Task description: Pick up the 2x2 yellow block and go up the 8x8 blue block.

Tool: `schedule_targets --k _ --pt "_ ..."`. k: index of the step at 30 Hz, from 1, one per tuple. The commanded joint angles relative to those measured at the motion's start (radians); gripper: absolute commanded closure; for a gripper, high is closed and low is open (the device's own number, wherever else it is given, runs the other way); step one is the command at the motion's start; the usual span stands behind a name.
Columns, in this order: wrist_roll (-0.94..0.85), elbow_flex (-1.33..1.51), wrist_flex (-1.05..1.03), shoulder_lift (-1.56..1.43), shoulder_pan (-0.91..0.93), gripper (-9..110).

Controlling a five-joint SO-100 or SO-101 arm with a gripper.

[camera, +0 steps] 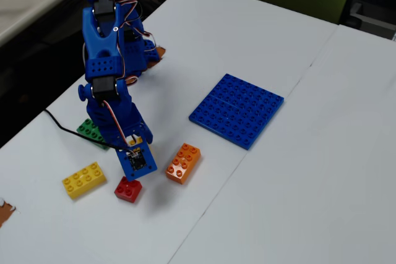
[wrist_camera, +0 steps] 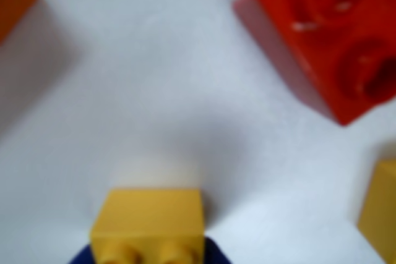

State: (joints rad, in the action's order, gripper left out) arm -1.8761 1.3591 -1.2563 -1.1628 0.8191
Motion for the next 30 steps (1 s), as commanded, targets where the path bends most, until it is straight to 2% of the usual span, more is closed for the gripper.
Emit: schedule_targets --k 1,10,17,21,30 --pt "0.009 -0.002 0.008 -0.043 -0.011 82" --pt "0.032 -0.002 0.032 -0.060 -0.032 81" --pt "0.038 -0.002 0.037 -0.060 -0.037 89" --pt "0.044 0.000 0.037 -0.060 -0.040 101" --pt "0.040 -0.032 -0.040 -0.153 -0.054 101"
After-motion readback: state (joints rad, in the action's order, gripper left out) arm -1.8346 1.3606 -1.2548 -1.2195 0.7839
